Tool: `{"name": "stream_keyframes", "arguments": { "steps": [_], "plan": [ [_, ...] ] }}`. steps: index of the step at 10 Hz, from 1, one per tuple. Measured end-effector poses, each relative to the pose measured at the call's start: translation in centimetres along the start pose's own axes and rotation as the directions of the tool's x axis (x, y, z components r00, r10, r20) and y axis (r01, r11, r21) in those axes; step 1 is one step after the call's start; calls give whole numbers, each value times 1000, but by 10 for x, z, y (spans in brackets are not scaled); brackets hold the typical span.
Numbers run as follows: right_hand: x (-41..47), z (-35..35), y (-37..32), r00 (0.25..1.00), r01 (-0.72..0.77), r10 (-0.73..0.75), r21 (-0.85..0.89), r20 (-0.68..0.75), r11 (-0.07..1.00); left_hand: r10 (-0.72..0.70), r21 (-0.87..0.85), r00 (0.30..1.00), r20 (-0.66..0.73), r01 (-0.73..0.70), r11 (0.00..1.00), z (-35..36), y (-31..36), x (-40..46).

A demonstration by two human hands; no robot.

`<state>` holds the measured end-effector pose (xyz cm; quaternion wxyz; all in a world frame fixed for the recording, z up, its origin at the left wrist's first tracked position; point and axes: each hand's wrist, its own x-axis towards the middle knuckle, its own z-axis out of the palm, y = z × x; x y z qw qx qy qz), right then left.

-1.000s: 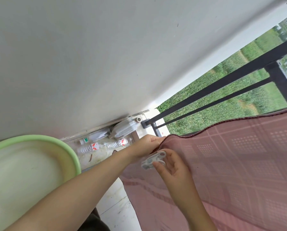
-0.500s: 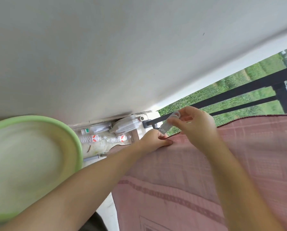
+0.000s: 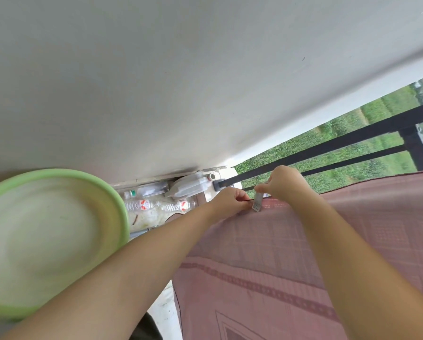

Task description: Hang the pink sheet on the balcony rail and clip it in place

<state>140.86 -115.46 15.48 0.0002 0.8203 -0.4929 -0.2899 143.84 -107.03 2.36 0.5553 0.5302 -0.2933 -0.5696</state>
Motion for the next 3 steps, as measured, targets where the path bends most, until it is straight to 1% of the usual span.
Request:
{"name": "stream_keyframes", "arguments": {
  "steps": [1,2,3],
  "plan": [
    [-2,5,0,1000,2,-1,-13,15,1000,29,101,1000,-6,-28,995,1,1,-1],
    [-5,5,-1,998,38,-35,-49,51,998,63,249,998,5,-62,966,1,3,1],
    [-15,5,-9,982,174,-169,51,-84,983,31,290,1000,6,-31,957,-7,1,-8]
  ]
}}
